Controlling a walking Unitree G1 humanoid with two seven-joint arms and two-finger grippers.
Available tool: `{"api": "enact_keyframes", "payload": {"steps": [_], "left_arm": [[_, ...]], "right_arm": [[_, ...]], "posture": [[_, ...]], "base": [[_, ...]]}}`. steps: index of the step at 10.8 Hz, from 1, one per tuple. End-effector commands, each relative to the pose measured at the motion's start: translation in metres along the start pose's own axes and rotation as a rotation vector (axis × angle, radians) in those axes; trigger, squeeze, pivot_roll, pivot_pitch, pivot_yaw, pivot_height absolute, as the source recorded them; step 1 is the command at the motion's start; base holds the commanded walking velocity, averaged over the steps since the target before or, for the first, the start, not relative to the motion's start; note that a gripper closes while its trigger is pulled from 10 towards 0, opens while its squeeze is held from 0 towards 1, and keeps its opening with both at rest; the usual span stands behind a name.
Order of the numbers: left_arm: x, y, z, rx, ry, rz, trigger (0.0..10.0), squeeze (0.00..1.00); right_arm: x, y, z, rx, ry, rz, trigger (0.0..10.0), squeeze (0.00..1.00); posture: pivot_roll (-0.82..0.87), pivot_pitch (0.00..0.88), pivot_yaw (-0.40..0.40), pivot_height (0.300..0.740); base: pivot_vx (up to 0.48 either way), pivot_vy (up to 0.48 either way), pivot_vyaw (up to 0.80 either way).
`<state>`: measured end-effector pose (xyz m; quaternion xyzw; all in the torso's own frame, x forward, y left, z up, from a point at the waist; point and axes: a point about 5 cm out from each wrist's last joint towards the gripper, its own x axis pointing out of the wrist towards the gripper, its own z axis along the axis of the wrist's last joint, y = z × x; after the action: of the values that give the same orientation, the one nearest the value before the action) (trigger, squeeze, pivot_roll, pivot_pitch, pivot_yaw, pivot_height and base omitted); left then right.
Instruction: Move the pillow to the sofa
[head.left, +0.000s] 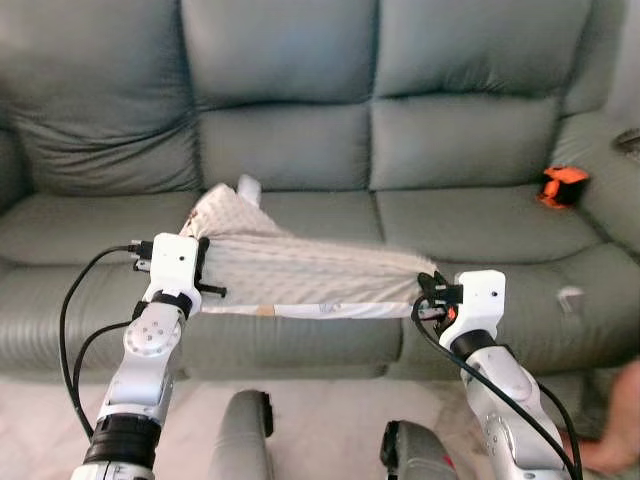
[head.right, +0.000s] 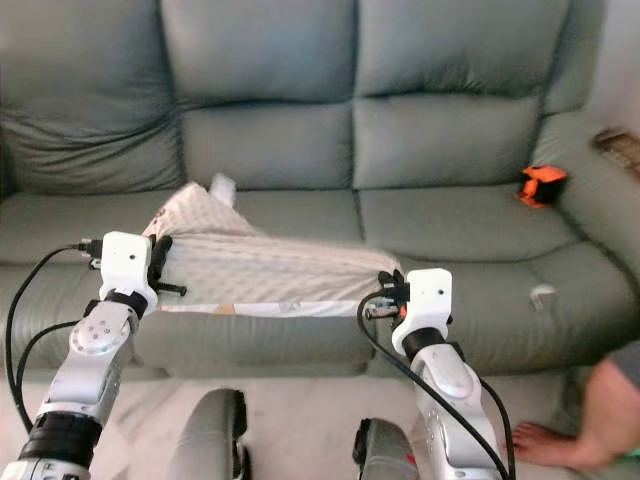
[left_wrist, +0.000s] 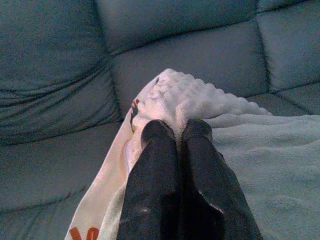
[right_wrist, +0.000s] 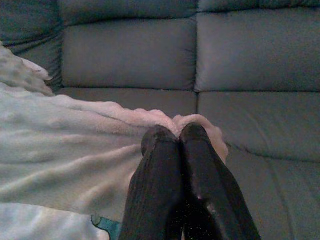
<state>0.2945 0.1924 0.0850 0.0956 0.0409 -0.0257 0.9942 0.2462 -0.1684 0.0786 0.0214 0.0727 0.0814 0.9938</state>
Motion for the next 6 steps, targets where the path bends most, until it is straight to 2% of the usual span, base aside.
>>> {"api": "enact_keyframes", "payload": {"steps": [1,5,6], "left_arm": [[0.0029,0.0113,0.0097,0.004,-0.040,0.046,10.0,0.00],[0.0026,0.0123,0.0085,0.006,-0.036,0.049,10.0,0.00],[0.0023,0.0110,0.0080,0.006,-0.033,0.047,10.0,0.00]], "right_arm": [[-0.0006,-0.0065,0.0098,-0.015,-0.041,-0.029,10.0,0.00],[-0.0015,-0.0074,0.0085,-0.015,-0.033,-0.035,10.0,0.00],[-0.0019,-0.0077,0.0084,-0.015,-0.032,-0.037,10.0,0.00]], "posture": [[-0.05,0.000,0.022,0.655],[-0.05,0.000,0.021,0.655],[-0.05,0.000,0.021,0.655]], "base": [[0.304,0.000,0.44],[0.300,0.000,0.00],[0.000,0.000,0.00]]}}
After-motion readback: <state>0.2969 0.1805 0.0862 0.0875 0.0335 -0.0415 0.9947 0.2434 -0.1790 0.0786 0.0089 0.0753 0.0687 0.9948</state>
